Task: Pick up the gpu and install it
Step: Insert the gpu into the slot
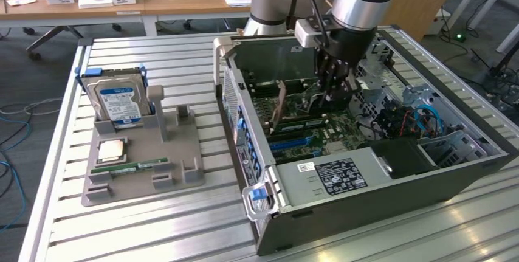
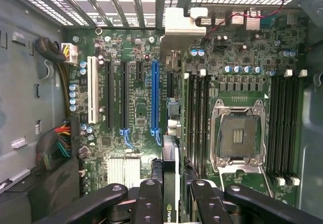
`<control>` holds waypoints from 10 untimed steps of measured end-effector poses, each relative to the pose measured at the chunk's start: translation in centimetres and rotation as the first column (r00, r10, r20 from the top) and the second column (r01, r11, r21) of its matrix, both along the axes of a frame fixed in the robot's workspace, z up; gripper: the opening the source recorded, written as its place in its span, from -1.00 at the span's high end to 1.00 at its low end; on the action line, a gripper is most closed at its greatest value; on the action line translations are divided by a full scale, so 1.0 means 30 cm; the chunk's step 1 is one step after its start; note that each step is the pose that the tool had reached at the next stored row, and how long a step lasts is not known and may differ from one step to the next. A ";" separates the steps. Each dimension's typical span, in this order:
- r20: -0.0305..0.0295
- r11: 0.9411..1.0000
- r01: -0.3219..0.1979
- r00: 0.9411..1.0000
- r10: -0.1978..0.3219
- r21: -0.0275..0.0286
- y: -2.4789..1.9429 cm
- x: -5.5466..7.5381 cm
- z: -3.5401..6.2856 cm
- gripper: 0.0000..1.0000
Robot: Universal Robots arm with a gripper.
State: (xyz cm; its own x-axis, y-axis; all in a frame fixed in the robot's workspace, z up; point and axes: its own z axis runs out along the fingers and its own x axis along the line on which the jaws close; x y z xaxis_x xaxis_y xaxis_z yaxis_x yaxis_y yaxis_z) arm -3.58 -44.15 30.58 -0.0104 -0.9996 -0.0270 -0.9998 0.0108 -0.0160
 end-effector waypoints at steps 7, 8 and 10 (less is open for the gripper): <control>0.000 1.000 -0.001 1.000 0.001 0.000 -0.007 -0.004 -0.007 0.47; 0.000 1.000 -0.001 1.000 0.001 0.000 -0.009 -0.005 -0.008 0.47; 0.000 1.000 -0.001 1.000 0.001 0.000 -0.014 -0.007 -0.009 0.47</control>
State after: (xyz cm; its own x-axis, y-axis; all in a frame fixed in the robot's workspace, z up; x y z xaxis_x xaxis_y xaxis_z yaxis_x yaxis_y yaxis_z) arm -3.79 -44.57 30.32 -0.0095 -0.9996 -0.0270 -0.9998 0.0099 -0.0160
